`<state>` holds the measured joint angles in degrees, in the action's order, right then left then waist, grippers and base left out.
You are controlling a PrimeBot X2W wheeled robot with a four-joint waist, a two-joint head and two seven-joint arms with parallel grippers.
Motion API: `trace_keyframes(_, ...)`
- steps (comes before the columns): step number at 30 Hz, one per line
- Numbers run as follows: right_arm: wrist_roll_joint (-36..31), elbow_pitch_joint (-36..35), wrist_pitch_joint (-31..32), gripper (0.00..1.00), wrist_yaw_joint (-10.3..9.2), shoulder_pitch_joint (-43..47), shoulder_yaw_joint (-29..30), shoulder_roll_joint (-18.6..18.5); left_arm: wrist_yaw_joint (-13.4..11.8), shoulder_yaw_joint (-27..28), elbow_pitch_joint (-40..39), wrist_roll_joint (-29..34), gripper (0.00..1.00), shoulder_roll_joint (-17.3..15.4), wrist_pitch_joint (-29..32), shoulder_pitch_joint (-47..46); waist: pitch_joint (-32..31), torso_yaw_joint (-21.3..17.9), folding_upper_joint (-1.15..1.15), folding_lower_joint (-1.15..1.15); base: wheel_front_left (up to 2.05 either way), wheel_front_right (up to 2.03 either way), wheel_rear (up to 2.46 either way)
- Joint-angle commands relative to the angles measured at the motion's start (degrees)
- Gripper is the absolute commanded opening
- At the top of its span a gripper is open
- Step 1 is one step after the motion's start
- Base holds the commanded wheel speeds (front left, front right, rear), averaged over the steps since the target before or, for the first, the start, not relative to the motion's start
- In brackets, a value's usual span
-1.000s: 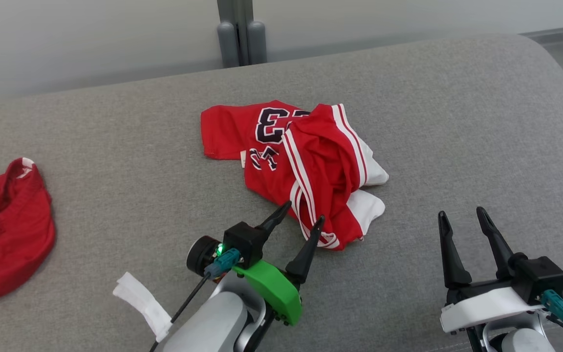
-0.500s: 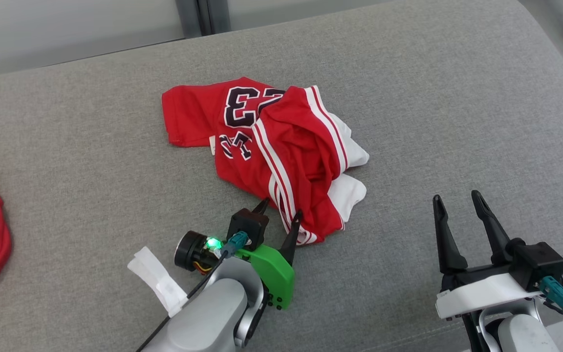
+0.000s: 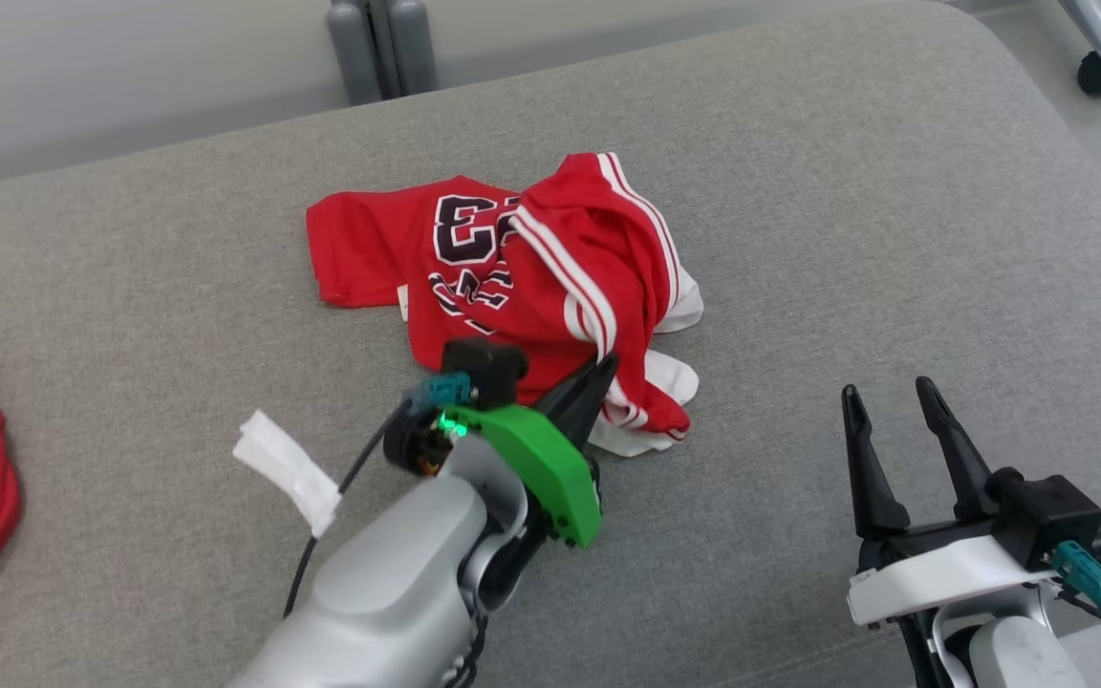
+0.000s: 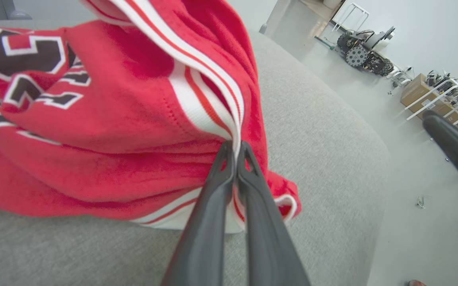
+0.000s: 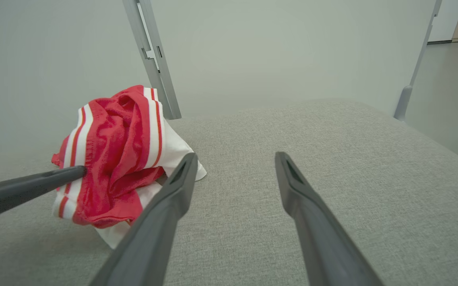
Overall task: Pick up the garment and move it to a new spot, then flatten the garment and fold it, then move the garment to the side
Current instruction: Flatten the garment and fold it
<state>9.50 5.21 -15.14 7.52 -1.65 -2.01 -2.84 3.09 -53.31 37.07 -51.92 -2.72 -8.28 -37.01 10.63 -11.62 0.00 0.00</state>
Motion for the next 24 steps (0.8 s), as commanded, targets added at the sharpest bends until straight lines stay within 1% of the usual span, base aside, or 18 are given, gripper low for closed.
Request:
trace_keyframes(1, 0.3, 0.1, 0.0, 1.0, -0.06, 0.1, 0.1, -0.1, 1.4, 0.4, -1.3, -0.9, 0.0, -0.3, 0.2, -2.9, -0.8, -0.9, 0.0, 0.0, 0.0, 0.0, 0.0)
trace_keyframes(3, 0.8, 0.3, 0.0, 1.0, -0.06, 0.7, 0.0, -0.1, 2.7, 1.4, -3.4, -3.6, 0.0, -0.3, 1.6, -6.2, -1.3, -1.6, 0.0, 0.0, 0.0, 0.0, 0.0)
trace_keyframes(5, 1.2, 0.3, 0.0, 1.0, -0.06, 1.0, -0.1, -0.1, 3.4, 2.5, -5.3, -5.8, 0.0, -0.2, 2.9, -9.7, -1.7, -2.3, 0.0, 0.0, 0.0, 0.0, 0.0)
trace_keyframes(10, 2.3, 0.6, 0.0, 1.0, -0.06, 1.3, -0.7, -0.1, 4.0, 6.7, -9.5, -11.6, 0.0, -0.2, 6.9, -21.9, -2.4, -4.8, 0.0, 0.0, 0.0, 0.0, 0.0)
trace_keyframes(12, 2.8, 0.8, 0.0, 1.0, -0.06, 1.4, -1.1, -0.1, 4.0, 8.5, -10.0, -13.9, 0.0, -0.3, 7.7, -26.7, -2.8, -5.9, 0.0, 0.0, 0.0, 0.0, 0.0)
trace_keyframes(14, 3.0, 1.0, 0.0, 1.0, -0.06, 1.6, -1.6, -0.1, 4.0, 10.0, -10.1, -15.8, 0.0, -0.2, 7.5, -32.0, -3.3, -7.0, 0.0, 0.0, 0.0, 0.0, 0.0)
trace_keyframes(17, 3.4, 1.2, 0.0, 1.0, -0.06, 2.2, -1.7, -0.1, 4.1, 11.4, -9.6, -18.5, 0.0, -0.2, 4.1, -39.1, -3.9, -7.6, 0.0, 0.0, 0.0, 0.0, 0.0)
trace_keyframes(19, 3.5, 1.2, 0.0, 1.0, -0.06, 2.4, -1.6, -0.1, 4.2, 11.8, -7.8, -18.9, 0.0, -0.3, 1.6, -41.7, -4.2, -7.7, 0.0, 0.0, 0.0, 0.0, 0.0)
trace_keyframes(21, 3.7, 1.1, 0.0, 1.0, -0.06, 2.5, -1.2, -0.1, 4.1, 12.4, -5.6, -19.6, 0.0, -0.3, 0.0, -41.8, -4.6, -7.6, 0.0, 0.0, 0.0, 0.0, 0.0)
trace_keyframes(22, 3.7, 1.1, 0.0, 1.0, -0.06, 2.6, -0.8, -0.1, 4.1, 12.5, -4.7, -20.1, 0.0, -0.3, -0.2, -40.5, -4.8, -7.3, 0.0, 0.0, 0.0, 0.0, 0.0)
trace_keyframes(24, 3.6, 0.8, 0.0, 1.0, -0.06, 2.9, 0.0, -0.1, 4.2, 12.1, -3.1, -20.9, 0.0, -1.3, -0.1, -36.3, -5.1, -6.4, 0.0, 0.0, 0.0, 0.0, 0.0)
